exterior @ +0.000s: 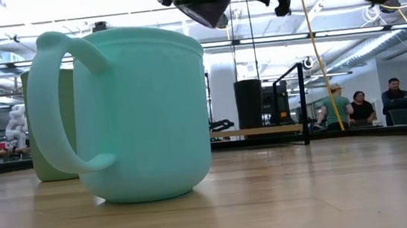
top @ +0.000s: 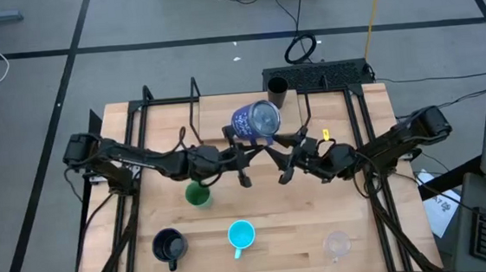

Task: Stack small to large cups/mugs on shelf
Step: Put the purple mug on the shelf

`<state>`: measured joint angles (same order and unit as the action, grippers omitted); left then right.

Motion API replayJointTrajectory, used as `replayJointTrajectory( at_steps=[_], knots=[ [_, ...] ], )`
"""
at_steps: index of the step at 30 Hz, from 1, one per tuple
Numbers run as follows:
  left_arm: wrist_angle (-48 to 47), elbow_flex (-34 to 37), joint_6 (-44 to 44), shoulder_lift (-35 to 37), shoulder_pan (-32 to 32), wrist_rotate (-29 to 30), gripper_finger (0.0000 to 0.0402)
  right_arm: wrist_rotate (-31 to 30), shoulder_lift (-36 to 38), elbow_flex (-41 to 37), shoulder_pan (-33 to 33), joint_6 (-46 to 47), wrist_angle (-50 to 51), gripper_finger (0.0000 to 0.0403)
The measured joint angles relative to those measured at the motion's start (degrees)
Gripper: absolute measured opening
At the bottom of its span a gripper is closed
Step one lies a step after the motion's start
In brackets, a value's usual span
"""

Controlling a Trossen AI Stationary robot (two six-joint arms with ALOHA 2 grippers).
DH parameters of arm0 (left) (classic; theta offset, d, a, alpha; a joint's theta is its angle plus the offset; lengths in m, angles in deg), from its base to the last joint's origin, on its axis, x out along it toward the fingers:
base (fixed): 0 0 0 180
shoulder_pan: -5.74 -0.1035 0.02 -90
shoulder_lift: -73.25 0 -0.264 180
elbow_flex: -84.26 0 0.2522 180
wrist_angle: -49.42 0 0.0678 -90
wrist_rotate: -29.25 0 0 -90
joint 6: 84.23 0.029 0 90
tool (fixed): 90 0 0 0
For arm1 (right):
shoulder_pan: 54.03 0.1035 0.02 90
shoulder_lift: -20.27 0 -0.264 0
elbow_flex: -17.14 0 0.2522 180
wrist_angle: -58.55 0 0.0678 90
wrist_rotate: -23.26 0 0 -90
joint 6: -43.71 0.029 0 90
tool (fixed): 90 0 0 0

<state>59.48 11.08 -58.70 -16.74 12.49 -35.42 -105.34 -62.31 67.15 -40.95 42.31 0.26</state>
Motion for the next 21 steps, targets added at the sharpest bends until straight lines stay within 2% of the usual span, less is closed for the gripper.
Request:
replayJointTrajectory(
  at_steps=[10, 21],
  knots=[
    [-0.9, 0.0, -3.9, 2.0, -2.1, -14.6, 0.0008, -0.5, 10.0, -0.1, 3.9, -1.3, 18.0, 0.0209],
    [-4.6, 0.1, -8.2, 6.2, -5.6, -31.6, 0.0008, -0.3, 16.3, -0.1, 5.1, -4.2, 29.7, 0.0208]
  ],
)
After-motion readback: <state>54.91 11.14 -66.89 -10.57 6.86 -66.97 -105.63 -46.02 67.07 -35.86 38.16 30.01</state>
